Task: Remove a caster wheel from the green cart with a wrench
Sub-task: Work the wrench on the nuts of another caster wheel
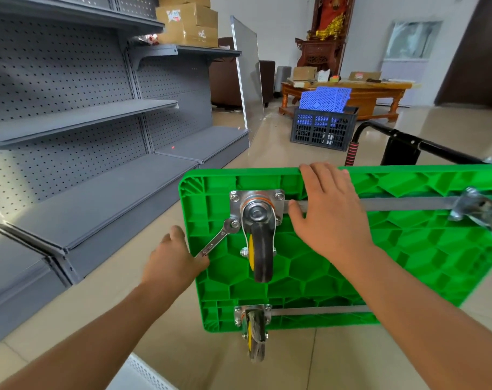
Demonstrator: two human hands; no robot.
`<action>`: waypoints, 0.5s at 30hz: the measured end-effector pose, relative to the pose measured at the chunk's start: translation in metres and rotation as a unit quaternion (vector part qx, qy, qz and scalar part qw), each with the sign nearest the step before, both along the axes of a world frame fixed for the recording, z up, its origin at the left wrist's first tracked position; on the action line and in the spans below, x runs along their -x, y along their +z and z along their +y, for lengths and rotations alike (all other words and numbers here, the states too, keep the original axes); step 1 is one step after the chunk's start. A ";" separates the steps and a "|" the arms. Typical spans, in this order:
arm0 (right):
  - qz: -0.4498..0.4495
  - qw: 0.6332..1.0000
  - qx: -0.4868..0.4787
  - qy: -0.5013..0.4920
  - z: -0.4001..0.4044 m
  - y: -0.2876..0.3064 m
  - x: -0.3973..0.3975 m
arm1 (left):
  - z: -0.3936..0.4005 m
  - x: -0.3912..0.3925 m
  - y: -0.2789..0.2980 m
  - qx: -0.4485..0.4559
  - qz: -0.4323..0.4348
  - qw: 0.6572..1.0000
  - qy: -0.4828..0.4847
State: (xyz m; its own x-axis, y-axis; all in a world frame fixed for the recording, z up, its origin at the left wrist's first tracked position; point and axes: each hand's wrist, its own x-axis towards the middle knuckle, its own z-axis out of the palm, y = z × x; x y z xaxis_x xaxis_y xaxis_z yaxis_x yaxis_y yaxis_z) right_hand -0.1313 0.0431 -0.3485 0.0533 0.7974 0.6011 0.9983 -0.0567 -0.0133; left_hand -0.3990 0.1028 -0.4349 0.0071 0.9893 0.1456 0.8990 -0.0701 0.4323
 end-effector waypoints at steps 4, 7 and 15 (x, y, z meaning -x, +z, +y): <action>0.000 1.000 -0.002 0.001 -0.001 0.001 0.001 | 0.003 0.003 -0.002 -0.008 -0.005 0.999 -0.037; 0.000 1.000 -0.007 0.000 0.000 0.000 0.000 | 0.004 0.004 -0.001 -0.004 -0.002 0.999 -0.051; -0.005 0.999 -0.046 0.012 0.003 -0.007 -0.001 | 0.021 0.026 0.012 0.019 0.066 0.991 -0.118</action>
State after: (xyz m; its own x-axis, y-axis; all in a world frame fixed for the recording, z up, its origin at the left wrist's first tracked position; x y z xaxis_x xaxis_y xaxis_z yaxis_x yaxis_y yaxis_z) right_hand -0.1305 0.0458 -0.3558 0.0291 0.7396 0.6725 0.9994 -0.0326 -0.0074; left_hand -0.4245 0.1241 -0.4230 0.2560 0.9625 0.0902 0.9085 -0.2714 0.3176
